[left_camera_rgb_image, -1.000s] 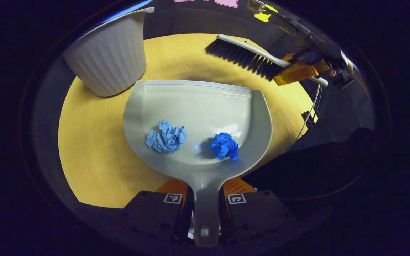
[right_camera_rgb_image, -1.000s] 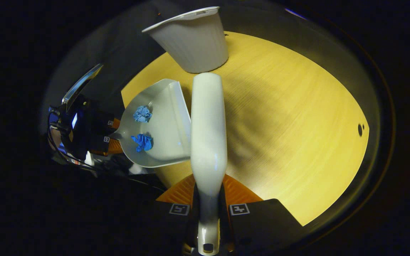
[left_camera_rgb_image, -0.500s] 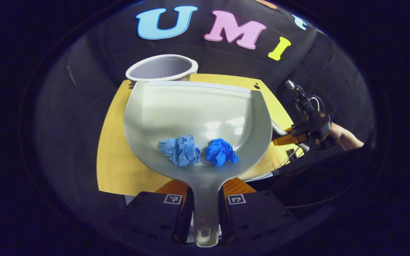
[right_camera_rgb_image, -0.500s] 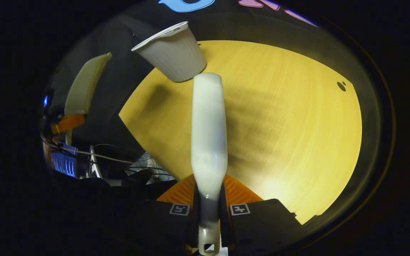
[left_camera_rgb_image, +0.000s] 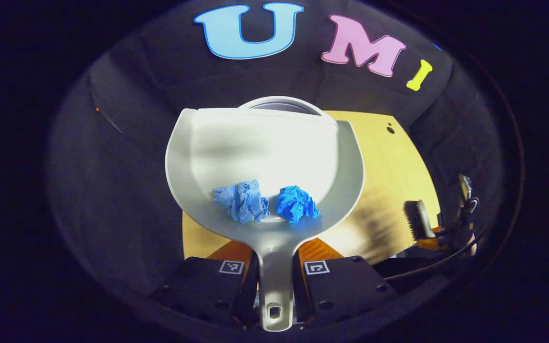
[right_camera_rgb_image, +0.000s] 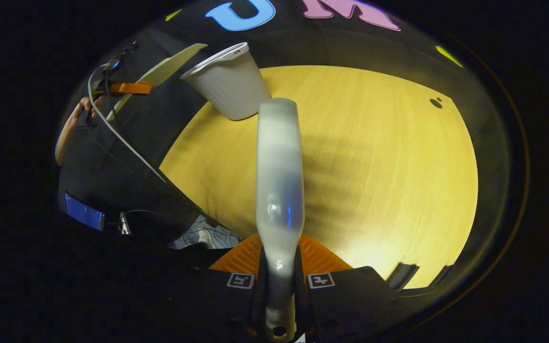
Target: Pick up the small broom and dustpan from the desktop, sweep the trash into the dustpan with the broom, and then empty the trash into the garbage bin.
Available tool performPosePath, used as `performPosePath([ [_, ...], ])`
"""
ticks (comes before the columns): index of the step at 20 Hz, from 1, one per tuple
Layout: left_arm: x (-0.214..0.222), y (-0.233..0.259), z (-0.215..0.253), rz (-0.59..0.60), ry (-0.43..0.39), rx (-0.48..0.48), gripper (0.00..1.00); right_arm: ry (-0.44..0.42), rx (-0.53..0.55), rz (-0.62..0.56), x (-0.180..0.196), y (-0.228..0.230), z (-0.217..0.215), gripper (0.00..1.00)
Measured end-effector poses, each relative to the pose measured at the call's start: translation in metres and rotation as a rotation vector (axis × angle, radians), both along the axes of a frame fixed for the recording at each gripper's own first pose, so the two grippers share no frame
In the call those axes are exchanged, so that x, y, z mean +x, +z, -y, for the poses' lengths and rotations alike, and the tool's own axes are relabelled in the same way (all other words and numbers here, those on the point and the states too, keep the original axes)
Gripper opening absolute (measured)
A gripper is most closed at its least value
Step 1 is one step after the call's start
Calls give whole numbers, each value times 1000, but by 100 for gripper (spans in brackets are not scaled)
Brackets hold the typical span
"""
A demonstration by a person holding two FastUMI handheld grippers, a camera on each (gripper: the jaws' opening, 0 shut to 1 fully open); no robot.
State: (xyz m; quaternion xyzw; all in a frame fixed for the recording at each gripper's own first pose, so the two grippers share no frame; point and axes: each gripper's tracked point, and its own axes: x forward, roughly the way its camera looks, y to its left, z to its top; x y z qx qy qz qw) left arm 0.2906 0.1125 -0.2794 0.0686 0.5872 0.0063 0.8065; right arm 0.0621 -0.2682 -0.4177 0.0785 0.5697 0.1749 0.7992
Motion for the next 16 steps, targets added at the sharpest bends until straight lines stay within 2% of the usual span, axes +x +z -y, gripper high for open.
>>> performPosePath([
  [2, 23, -7, -23, -73, 9, 90, 30, -46, -8, 8, -5, 3, 10, 26],
  [3, 38, -7, -21, -93, -15, 133, 30, -74, -4, 9, -8, 4, 16, 26],
  [6, 56, 9, -5, -173, -157, 348, 30, -159, 11, -3, -21, 4, 31, 27],
  [9, 69, 21, 1, -250, -333, 535, 30, -230, 37, -2, -24, 5, 36, 26],
  [16, 59, 19, -18, -341, -504, 715, 30, -225, 30, 7, -30, 5, 36, 27],
])
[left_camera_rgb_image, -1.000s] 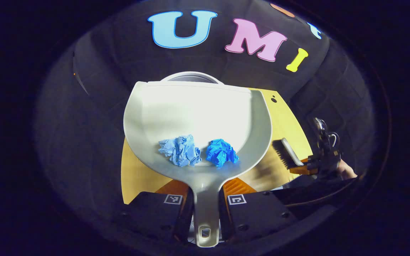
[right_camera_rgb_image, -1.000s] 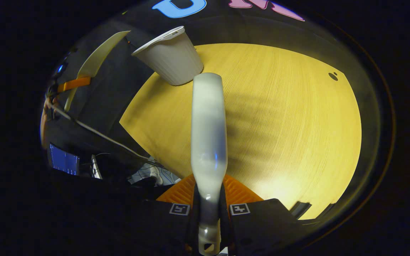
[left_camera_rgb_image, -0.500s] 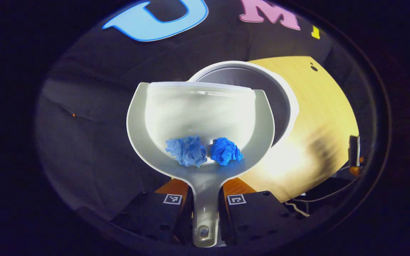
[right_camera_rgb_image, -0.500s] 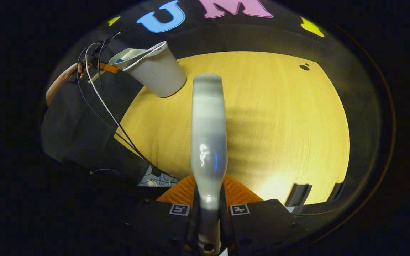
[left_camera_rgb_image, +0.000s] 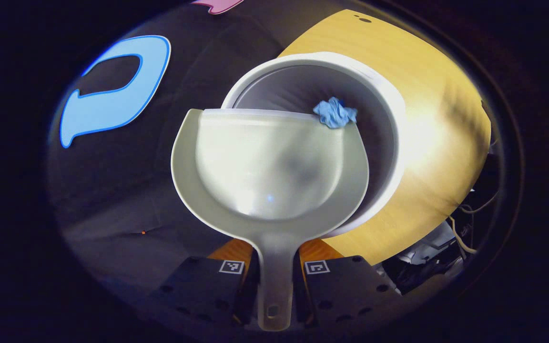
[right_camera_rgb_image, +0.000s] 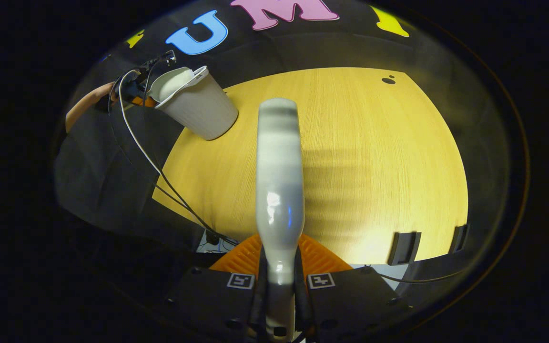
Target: Pick up the small broom and dustpan from the desktop, sweep the trash into the dustpan with the broom, and then empty the trash into the garbage bin.
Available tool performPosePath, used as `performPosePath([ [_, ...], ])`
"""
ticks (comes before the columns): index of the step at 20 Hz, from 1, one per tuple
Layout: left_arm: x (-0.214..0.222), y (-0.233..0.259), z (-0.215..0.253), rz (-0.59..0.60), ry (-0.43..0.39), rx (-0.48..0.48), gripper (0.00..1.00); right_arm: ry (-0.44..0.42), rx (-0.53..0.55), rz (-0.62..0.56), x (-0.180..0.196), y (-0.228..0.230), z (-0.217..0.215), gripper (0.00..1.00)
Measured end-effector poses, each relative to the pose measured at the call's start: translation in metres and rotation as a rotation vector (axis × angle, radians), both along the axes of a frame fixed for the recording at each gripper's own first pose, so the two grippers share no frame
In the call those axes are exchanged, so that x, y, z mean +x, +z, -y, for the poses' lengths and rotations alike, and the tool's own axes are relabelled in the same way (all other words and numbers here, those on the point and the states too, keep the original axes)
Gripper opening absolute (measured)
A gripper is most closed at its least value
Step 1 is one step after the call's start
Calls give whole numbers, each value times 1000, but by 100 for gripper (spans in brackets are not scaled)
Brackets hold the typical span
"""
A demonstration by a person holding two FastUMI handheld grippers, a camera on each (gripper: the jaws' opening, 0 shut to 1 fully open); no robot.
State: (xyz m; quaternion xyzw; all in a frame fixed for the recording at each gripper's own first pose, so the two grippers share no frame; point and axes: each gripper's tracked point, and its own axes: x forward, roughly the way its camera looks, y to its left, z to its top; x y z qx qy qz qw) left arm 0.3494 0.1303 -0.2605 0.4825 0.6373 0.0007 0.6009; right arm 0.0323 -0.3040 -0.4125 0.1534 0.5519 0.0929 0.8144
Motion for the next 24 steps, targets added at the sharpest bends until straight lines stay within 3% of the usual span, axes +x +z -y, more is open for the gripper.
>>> performPosePath([
  [3, -2, 2, -5, 23, -38, 66, 30, -12, 4, 6, 3, -1, 0, 27],
  [5, -3, 3, -5, 67, -38, 57, 30, -22, 0, 25, 10, 0, 3, 27],
  [11, 7, 2, 7, 280, 27, -112, 30, 20, -10, 23, 31, -1, -1, 27],
  [17, 21, -24, 33, 531, 164, -479, 29, 55, -20, 13, 49, -2, -4, 26],
  [22, 26, -67, 108, 460, 218, -830, 30, 91, -28, -26, 50, -8, -5, 27],
  [24, -4, -91, 158, 399, 232, -941, 30, 89, -28, -54, 47, -11, -1, 27],
])
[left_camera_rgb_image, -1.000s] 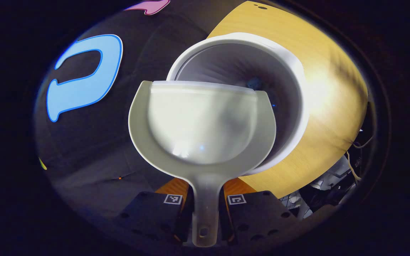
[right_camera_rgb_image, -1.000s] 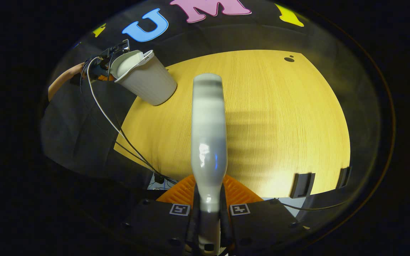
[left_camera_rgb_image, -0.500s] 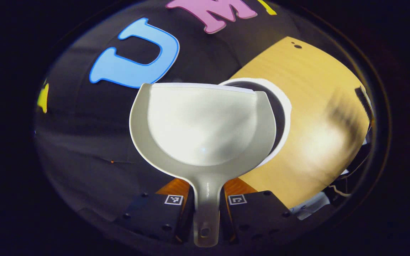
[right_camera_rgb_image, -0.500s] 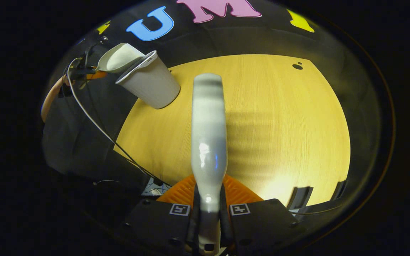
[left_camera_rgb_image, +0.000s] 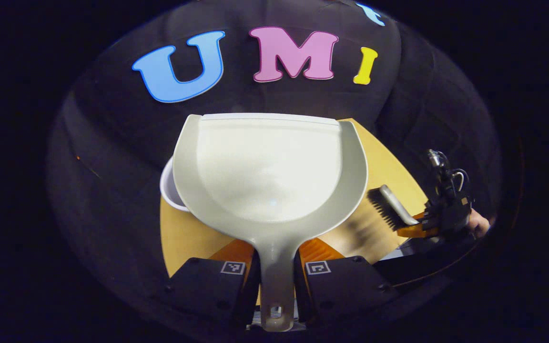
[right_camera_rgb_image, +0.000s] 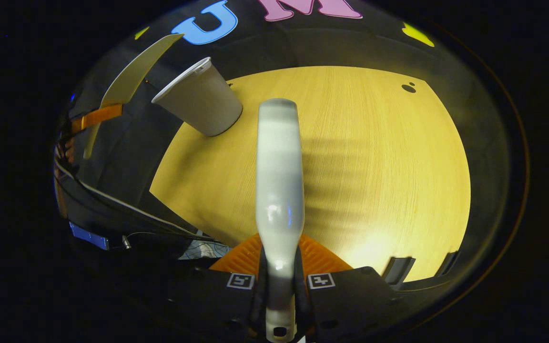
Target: Pick up the small broom and dustpan from the desktop, sweep the trash into the dustpan with the broom, and then empty the trash into the garbage bin.
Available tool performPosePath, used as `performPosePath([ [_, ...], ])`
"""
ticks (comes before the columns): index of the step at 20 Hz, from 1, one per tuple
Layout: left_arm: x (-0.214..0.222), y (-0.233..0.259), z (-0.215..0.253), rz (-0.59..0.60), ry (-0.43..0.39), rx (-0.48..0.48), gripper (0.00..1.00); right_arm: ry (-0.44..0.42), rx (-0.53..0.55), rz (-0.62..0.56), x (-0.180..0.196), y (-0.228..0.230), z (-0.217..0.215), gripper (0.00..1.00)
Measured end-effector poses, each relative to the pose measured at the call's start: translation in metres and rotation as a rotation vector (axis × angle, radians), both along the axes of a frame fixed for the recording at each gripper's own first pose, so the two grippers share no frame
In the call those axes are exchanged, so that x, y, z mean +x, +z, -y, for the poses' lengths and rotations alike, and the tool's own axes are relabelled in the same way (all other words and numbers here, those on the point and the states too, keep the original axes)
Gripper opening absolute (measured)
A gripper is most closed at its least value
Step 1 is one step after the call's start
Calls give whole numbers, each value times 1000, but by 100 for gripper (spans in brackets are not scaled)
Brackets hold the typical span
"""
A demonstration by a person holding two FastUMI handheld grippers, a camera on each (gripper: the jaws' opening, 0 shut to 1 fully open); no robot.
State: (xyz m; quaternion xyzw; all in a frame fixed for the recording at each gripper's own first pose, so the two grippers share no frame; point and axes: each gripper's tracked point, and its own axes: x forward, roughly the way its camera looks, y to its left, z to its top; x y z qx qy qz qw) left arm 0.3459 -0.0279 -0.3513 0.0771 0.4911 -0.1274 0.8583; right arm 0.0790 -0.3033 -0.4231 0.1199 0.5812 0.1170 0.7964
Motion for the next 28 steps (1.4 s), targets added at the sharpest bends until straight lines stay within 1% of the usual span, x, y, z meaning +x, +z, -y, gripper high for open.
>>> performPosePath([
  [3, -42, -37, 62, -106, -47, -177, 31, -3, -1, -35, -3, -8, 9, 27],
  [5, -61, -65, 80, -168, -23, -243, 30, -14, -13, -50, -1, -19, 17, 27],
  [7, -70, -98, 83, -216, 39, -261, 30, -16, -52, -70, 1, -37, 27, 27],
  [9, -68, -141, 75, -258, 114, -246, 30, 14, -85, -89, 3, -59, 29, 26],
  [11, -63, -177, 61, -279, 186, -196, 30, 37, -105, -136, 2, -82, 27, 26],
  [13, -65, -205, 50, -269, 219, -97, 31, 16, -80, -176, 7, -103, 20, 27],
  [14, -62, -219, 49, -268, 219, -51, 30, -2, -66, -189, 12, -113, 15, 27],
  [15, -62, -228, 49, -274, 216, -27, 31, -17, -60, -198, 20, -119, 11, 27],
  [16, -65, -228, 49, -281, 208, -20, 30, -16, -70, -198, 28, -125, 8, 27],
  [18, -63, -230, 50, -282, 202, -29, 30, -16, -124, -210, 42, -140, 9, 27],
  [20, -64, -229, 47, -291, 234, -8, 30, -56, -142, -204, 45, -149, 2, 27],
  [22, -66, -228, 49, -313, 283, 3, 30, -105, -143, -223, 51, -152, 0, 27],
  [24, -67, -221, 52, -351, 306, -18, 30, -150, -133, -254, 55, -152, -3, 27],
  [26, -65, -223, 49, -350, 289, 2, 31, -207, -114, -281, 58, -152, -7, 28],
  [27, -65, -224, 48, -353, 282, 23, 31, -225, -104, -285, 61, -152, -7, 32],
  [28, -65, -223, 48, -354, 276, 37, 32, -229, -103, -284, 62, -151, -7, 28],
])
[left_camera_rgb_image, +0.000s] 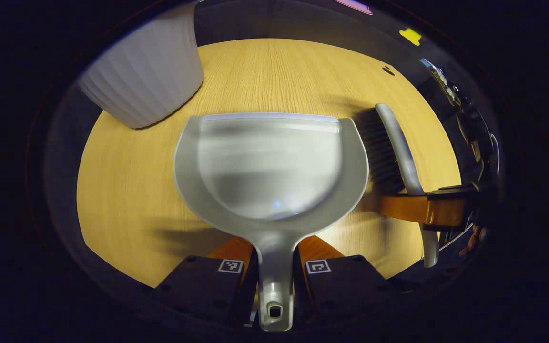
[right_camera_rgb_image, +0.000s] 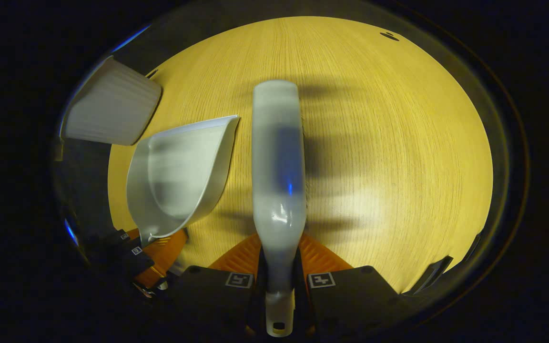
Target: Pick up the small broom and dustpan from the desktop, sweep the trash into the dustpan with the broom, and then empty the trash into the garbage bin.
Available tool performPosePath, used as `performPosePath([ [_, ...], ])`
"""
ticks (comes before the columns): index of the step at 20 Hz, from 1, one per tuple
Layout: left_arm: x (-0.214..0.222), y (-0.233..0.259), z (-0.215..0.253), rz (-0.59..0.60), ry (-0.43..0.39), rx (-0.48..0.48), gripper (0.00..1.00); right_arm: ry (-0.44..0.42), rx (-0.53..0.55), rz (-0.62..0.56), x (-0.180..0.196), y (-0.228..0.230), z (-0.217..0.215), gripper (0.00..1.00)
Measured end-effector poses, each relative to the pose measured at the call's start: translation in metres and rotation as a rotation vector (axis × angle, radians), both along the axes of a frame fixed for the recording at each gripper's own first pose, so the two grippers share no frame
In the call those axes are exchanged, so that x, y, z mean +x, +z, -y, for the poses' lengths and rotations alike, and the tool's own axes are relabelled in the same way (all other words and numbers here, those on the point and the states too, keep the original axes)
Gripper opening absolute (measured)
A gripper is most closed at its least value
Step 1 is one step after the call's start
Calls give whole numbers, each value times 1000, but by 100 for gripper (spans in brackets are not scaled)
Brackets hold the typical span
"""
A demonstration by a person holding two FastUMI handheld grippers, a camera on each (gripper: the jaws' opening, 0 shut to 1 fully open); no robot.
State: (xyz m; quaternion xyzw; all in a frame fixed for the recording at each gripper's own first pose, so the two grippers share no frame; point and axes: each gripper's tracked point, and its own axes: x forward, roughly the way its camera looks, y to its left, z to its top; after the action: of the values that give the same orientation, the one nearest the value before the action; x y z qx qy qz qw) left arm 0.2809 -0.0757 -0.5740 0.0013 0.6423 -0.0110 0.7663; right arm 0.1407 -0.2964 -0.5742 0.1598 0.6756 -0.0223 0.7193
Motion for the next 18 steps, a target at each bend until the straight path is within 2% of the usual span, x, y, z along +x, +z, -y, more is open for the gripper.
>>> performPosePath([
  [1, 0, 0, 0, -3, -5, 3, 32, 7, -4, 1, -1, 2, 0, 28],
  [2, 1, 0, 2, -3, -10, -9, 31, 14, -10, 4, -1, 4, 0, 20],
  [3, 1, 1, 7, 4, -13, -32, 33, 20, -15, 12, -1, 5, 1, 39],
  [4, 1, 1, 9, 13, -13, -44, 47, 17, -16, 31, 2, 8, 2, 30],
  [5, 3, 2, 11, 21, -12, -48, 59, 7, -16, 45, 2, 12, 3, 32],
  [6, 3, 5, 13, 34, -18, -55, 72, -8, -7, 70, 6, 18, 3, 53],
  [8, -3, 16, 19, 49, -31, -99, 86, -55, -14, 110, 7, 31, 9, 96],
  [9, -6, 25, 19, 54, -30, -105, 85, -80, -13, 132, 8, 39, 12, 100],
  [11, -4, 42, 11, 103, -12, -80, 86, -108, -22, 210, 13, 63, 18, 100],
  [12, -6, 51, 8, 142, -3, -69, 85, -116, -36, 256, 16, 78, 21, 88],
  [13, -5, 64, 5, 184, -2, -65, 85, -120, -47, 297, 17, 91, 23, 100],
  [15, -5, 91, 6, 237, 0, -96, 86, -116, -63, 399, 23, 126, 27, 99],
  [18, 0, 132, 8, 309, 39, -166, 85, -52, -135, 548, 32, 181, 34, 99],
])
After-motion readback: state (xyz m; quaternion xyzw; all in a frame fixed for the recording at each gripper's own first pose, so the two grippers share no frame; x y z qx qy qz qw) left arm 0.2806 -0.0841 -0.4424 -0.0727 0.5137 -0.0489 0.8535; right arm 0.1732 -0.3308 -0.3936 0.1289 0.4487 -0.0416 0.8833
